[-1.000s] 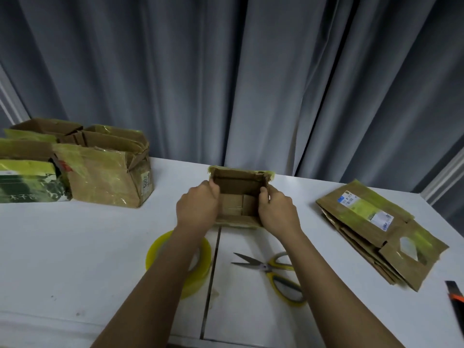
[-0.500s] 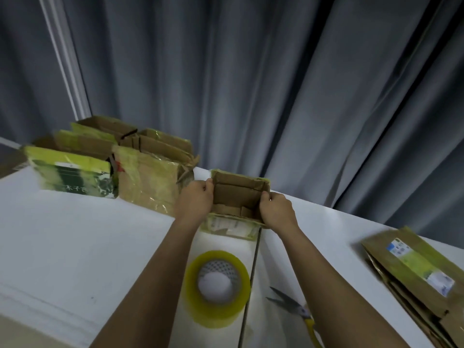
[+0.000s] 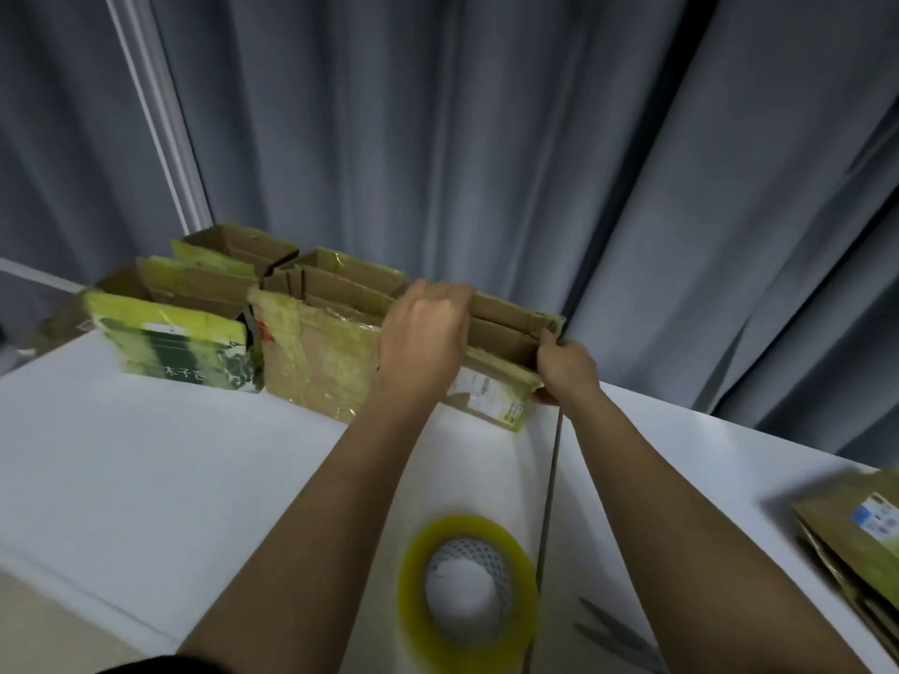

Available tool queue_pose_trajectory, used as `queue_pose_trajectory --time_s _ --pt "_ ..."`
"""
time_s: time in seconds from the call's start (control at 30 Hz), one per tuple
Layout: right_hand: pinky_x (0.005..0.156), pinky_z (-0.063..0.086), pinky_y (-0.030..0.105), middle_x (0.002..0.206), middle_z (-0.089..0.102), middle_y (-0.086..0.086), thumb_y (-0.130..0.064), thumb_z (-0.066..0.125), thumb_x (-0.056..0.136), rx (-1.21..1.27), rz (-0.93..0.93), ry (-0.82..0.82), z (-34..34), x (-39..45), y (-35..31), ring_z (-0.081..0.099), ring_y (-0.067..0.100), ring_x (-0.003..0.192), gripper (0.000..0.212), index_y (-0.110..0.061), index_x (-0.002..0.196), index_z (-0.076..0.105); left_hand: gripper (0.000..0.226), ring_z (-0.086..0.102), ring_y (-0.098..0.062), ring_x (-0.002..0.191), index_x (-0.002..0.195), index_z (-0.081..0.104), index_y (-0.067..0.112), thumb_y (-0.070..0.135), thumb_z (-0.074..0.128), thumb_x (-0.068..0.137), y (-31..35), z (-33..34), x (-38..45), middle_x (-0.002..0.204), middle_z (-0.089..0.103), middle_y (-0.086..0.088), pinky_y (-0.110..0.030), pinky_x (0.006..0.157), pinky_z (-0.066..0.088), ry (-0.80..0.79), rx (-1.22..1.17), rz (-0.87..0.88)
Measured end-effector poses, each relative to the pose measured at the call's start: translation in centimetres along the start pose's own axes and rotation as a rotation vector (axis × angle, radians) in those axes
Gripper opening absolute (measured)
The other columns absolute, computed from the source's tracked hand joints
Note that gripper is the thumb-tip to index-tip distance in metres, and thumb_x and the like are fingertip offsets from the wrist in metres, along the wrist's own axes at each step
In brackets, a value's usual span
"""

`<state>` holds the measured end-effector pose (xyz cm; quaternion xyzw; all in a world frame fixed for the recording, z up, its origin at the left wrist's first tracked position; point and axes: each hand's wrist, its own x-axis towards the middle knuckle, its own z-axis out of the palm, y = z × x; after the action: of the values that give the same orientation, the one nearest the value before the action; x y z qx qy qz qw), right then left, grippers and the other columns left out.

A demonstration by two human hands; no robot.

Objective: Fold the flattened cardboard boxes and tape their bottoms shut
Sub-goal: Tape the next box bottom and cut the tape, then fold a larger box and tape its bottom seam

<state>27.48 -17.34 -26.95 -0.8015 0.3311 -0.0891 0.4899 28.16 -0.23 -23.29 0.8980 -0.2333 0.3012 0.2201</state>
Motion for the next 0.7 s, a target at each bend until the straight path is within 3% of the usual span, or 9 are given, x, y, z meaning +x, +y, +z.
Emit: queue_pose_trajectory --time_s 0.07,0.2,0.27,0.33,0.4,0.47,0.57,0.63,0.7 --pt "0.080 0.058 0.045 0.111 0.057 0.011 -0.051 0.035 0.098 0.051 0.015 -0.041 0.8 -0.3 -0.7 0.060 0.030 0.096 0.042 -0.013 0.107 0.052 0.015 0.060 -0.033 0.077 0.092 0.070 0.008 0.009 0.058 0.084 -1.5 -0.2 -0.1 0.083 0.069 -0.011 -0.034 0.065 0.044 0.039 0.006 0.003" --pt "0.074 0.055 0.035 0.114 0.061 0.003 -0.059 0.031 0.097 0.259 0.028 -0.234 1.0 -1.7 -1.0 0.061 0.022 0.098 0.045 -0.023 0.113 0.052 0.027 0.059 -0.033 0.095 0.113 0.065 0.011 0.016 0.050 0.092 -3.3 -0.9 -1.1 0.106 0.067 -0.012 -0.038 0.079 0.042 -0.025 -0.056 -0.164" --pt "0.084 0.049 0.033 0.111 0.061 -0.010 -0.053 0.033 0.100 0.360 -0.003 -0.293 0.1 -3.0 -0.1 0.058 0.009 0.092 0.035 -0.029 0.118 0.052 0.028 0.059 -0.033 0.096 0.115 0.064 0.010 0.014 0.051 0.091 -3.2 -1.1 -1.8 0.107 0.065 -0.013 -0.039 0.082 0.043 -0.028 -0.119 -0.191" --pt "0.099 0.043 0.035 0.134 0.050 -0.012 -0.046 0.039 0.101 0.408 -0.020 -0.296 -1.2 -4.0 1.6 0.052 0.011 0.113 0.040 -0.031 0.137 0.042 0.030 0.058 -0.033 0.102 0.118 0.062 0.009 0.011 0.051 0.090 -2.3 -1.3 -2.4 0.113 0.064 -0.012 -0.043 0.093 0.042 -0.036 -0.178 -0.199" --pt "0.102 0.040 0.034 0.150 0.037 -0.004 -0.038 0.043 0.101 0.376 -0.031 -0.271 -3.1 -5.3 3.8 0.043 0.019 0.131 0.049 -0.027 0.148 0.032 0.035 0.052 -0.030 0.115 0.124 0.058 0.010 0.010 0.050 0.090 -0.6 -1.5 -3.0 0.124 0.059 -0.010 -0.047 0.108 0.029 -0.051 -0.214 -0.202" --pt "0.098 0.043 0.031 0.149 0.038 -0.001 -0.031 0.047 0.100 0.326 -0.093 -0.220 -5.5 -7.1 6.3 0.043 0.019 0.132 0.048 -0.026 0.147 0.035 0.037 0.049 -0.030 0.120 0.125 0.058 0.009 0.008 0.049 0.089 1.5 -1.6 -3.8 0.127 0.057 -0.010 -0.042 0.112 0.020 -0.052 -0.269 -0.172" --pt "0.100 0.045 0.032 0.143 0.042 -0.002 -0.022 0.055 0.097 0.278 -0.170 -0.121 -10.1 -10.2 9.9 0.052 0.010 0.119 0.047 -0.026 0.141 0.043 0.037 0.050 -0.032 0.117 0.124 0.059 0.008 0.008 0.049 0.088 5.6 -1.1 -5.3 0.124 0.058 -0.013 -0.036 0.102 0.032 -0.075 -0.394 -0.123" --pt "0.104 0.045 0.040 0.137 0.047 -0.002 -0.015 0.058 0.094 0.278 -0.162 -0.013 -13.8 -12.0 12.9 0.057 0.003 0.102 0.042 -0.029 0.133 0.049 0.036 0.049 -0.029 0.120 0.127 0.057 0.010 0.009 0.051 0.091 9.6 -0.2 -6.8 0.127 0.056 -0.012 -0.035 0.101 0.036 -0.185 -0.496 -0.105" --pt "0.102 0.046 0.043 0.133 0.051 -0.001 -0.011 0.059 0.093 0.294 -0.120 0.094 -17.1 -13.6 15.9 0.058 0.005 0.101 0.040 -0.031 0.127 0.052 0.035 0.050 -0.026 0.120 0.126 0.057 0.010 0.009 0.052 0.092 13.7 0.7 -8.8 0.128 0.056 -0.010 -0.028 0.102 0.034 -0.295 -0.609 -0.067"
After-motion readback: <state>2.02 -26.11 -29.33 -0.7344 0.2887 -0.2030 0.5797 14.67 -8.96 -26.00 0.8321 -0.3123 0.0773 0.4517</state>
